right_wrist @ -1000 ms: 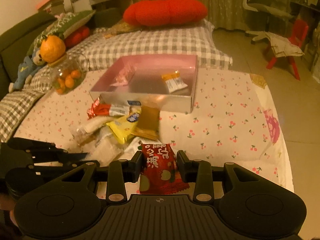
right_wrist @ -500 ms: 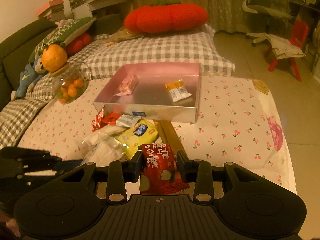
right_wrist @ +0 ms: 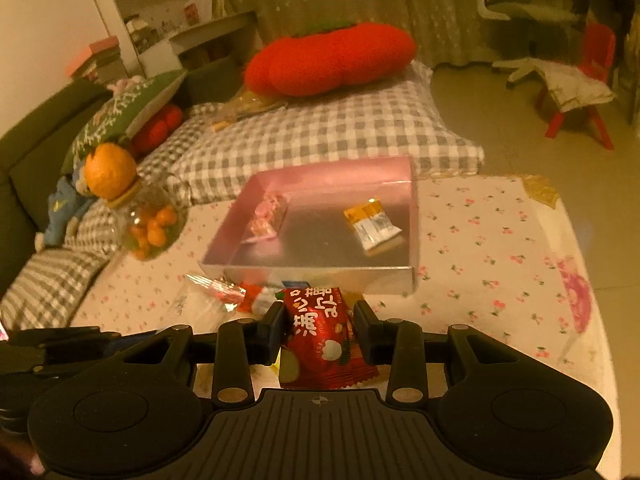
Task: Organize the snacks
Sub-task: 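Carry the white bread bag and red candy bag over the silver box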
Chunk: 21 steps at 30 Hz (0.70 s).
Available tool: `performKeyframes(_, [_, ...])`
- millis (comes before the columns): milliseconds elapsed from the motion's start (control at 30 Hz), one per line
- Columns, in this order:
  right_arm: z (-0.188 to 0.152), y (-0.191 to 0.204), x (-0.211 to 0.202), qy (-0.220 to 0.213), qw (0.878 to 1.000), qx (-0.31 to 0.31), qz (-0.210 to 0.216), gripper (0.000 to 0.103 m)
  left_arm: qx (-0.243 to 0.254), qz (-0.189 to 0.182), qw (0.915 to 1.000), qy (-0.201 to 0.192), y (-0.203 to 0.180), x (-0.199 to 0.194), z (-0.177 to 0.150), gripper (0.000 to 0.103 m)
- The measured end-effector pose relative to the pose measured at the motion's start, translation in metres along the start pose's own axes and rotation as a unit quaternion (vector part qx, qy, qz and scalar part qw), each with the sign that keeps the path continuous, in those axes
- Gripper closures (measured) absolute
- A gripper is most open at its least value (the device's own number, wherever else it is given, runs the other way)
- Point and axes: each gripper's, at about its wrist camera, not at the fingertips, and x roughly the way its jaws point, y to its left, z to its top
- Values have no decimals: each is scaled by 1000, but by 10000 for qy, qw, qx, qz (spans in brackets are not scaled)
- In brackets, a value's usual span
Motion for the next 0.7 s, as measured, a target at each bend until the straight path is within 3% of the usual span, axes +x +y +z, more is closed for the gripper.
performKeyframes(433, [53, -8, 60, 22, 9988, 399, 266, 67, -163, 402, 9990, 59, 23, 41, 47, 91])
performKeyframes(700, [58, -25, 98, -31, 9988, 452, 160, 67, -190, 596, 9980, 86, 31, 80, 65, 91])
